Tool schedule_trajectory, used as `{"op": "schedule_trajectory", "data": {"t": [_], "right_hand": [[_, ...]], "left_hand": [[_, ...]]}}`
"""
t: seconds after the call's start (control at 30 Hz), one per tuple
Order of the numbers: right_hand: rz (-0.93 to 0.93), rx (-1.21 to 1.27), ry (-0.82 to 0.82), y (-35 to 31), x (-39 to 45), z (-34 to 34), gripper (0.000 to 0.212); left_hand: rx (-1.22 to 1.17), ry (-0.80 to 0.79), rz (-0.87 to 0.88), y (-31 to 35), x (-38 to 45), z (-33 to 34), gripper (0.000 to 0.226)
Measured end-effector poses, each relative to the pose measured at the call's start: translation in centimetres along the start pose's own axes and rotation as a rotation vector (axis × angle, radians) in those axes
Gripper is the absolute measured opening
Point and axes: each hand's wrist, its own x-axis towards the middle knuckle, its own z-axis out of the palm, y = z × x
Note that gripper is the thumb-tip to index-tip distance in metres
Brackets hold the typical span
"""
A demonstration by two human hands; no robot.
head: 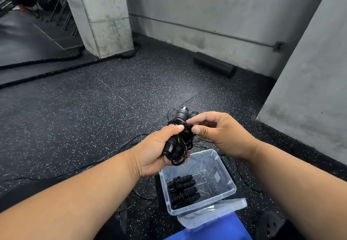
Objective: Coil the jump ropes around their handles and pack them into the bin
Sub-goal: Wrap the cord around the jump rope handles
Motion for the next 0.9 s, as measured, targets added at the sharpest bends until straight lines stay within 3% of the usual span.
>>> {"op": "schedule_trajectory", "data": {"t": [0.27, 0.57, 0.77, 0.9], "right_hand": [[0.111, -0.05, -0.071, -0.3, -0.1, -0.5, 0.026], [0.179, -0.191, 0.023, 0.4, 0.4, 0.4, 0.014], [-0.032, -0.454, 0.212, 0.4, 0.0, 1.8, 0.015], [-0.201, -0.767, 0.272, 0.2, -0.3, 2.0, 0.015]], "left_hand": [[0.032, 0.025, 0.054, -0.2, 0.1, -0.3, 0.07], [0.13, 0.099, 0.059, -0.7, 0.2, 0.0, 0.056], [0.103, 0.125, 0.11, -0.5, 0.6, 0.5, 0.038], [0.079, 0.152, 0.161, -0.5, 0.8, 0.5, 0.05]]}}
